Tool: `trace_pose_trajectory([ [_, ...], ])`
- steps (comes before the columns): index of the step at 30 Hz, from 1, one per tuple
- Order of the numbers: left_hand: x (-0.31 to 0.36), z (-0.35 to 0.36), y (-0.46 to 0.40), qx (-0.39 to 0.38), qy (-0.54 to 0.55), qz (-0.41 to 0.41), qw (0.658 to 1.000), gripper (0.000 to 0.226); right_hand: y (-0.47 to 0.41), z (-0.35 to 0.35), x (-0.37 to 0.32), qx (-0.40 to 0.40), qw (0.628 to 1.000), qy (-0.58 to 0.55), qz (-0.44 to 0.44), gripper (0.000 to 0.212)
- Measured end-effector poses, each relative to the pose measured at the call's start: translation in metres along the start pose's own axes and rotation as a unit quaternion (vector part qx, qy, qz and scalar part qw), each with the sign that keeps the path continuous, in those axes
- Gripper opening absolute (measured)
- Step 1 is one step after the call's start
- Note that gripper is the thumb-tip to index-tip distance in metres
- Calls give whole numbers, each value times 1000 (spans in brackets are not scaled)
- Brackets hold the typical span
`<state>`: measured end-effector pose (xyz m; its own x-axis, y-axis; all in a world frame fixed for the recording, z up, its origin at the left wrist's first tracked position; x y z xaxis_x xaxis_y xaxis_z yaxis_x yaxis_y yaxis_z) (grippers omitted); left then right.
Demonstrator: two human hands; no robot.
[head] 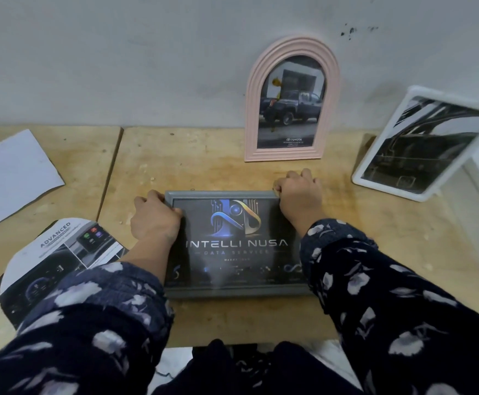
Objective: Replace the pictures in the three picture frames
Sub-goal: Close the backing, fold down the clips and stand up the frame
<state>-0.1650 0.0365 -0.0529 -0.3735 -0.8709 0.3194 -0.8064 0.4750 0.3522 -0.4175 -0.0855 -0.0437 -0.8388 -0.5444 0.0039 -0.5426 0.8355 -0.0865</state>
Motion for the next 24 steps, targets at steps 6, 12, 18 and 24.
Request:
trace_pose_trajectory([
  [6,-2,0,-4,2,1,-4,1000,48,21,2,45,58,961,-189,192,29],
  [12,-5,8,0,-9,51,-40,998,49,59,3,60,83,839,-408,351,26],
  [18,-4,2,6,-22,173,-44,984,38,63,14,43,99,778,-495,375,36],
  [24,-37,-32,-12,-24,337,-101,936,31,38,4,17,76,721,-572,384,30],
])
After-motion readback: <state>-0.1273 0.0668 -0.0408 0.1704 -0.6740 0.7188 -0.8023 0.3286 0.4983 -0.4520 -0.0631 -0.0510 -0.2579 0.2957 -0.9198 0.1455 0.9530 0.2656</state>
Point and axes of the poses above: each hand's wrist, its own y-axis away from the middle knuckle, its own z-axis out of the palm, x = y × z, the point moved 4 cm from there along -y, towards the middle knuckle, and after that the axes turned 13 degrees about -z, right-handed, at the moved point
